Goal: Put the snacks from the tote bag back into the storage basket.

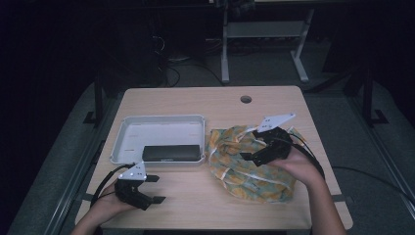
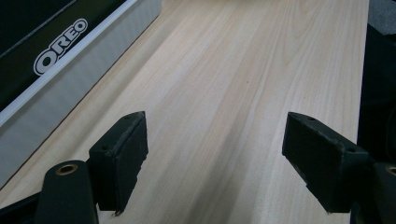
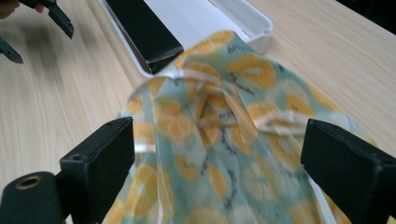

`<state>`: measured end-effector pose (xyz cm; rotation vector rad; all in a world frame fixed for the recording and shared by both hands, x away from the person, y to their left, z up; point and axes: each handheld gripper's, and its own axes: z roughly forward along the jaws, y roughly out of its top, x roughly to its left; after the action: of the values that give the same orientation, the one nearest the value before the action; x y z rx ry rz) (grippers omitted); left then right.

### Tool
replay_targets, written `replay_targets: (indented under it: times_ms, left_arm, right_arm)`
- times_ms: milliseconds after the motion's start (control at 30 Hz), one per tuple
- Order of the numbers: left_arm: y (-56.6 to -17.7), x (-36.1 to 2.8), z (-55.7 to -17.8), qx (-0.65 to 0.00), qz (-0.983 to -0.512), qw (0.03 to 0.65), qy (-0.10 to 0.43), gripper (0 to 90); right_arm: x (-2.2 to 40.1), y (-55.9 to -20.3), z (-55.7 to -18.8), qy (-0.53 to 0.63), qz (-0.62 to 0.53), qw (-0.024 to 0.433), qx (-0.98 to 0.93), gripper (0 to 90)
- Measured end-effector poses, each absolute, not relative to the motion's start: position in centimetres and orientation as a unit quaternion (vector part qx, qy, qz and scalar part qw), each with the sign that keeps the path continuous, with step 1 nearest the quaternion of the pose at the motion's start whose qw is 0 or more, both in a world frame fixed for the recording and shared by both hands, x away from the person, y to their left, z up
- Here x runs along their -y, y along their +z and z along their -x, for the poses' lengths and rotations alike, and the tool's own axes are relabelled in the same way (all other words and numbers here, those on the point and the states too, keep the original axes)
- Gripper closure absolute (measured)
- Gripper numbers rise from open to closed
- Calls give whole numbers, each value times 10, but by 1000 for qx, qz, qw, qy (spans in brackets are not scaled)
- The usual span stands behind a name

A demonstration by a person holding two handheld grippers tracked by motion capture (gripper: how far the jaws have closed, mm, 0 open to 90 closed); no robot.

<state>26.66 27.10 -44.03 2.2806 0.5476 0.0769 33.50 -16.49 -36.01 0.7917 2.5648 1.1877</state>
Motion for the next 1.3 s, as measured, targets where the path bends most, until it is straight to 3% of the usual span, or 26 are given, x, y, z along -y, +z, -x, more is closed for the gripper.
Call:
replay_targets:
  times_ms: [1300]
  left_arm:
    - [-441, -270, -266, -217, -897, 385, 32, 205]
  right_arm:
    - [271, -415, -244, 402, -394, 151, -813, 91]
